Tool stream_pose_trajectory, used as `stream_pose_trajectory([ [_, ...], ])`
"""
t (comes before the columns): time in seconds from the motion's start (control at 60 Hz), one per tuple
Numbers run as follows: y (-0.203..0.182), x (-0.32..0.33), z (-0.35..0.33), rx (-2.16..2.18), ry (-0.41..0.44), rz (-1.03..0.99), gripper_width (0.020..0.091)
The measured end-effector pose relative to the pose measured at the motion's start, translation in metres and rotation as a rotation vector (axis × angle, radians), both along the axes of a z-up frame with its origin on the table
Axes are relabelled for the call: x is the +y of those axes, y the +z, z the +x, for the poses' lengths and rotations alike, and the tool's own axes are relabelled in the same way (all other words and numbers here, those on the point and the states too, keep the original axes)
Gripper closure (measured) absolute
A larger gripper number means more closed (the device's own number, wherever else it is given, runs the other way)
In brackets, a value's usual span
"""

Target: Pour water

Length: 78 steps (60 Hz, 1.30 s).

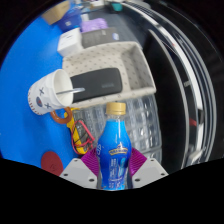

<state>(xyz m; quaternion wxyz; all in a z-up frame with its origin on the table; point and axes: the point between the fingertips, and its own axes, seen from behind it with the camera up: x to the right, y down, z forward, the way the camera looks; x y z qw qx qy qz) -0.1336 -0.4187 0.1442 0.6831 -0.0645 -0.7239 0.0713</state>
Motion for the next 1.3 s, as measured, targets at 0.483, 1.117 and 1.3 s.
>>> stream_pose_trajectory([
  [0.483, 0.002, -0.077, -0.024, 0.134, 0.144, 0.817, 0.0756],
  [1.117, 0.027, -0.015, -0.001, -0.132, 0.052, -0.786, 0.0742],
  [1.3, -0.003, -0.005, 0.005, -0.204, 0.001, -1.248, 0.0743],
])
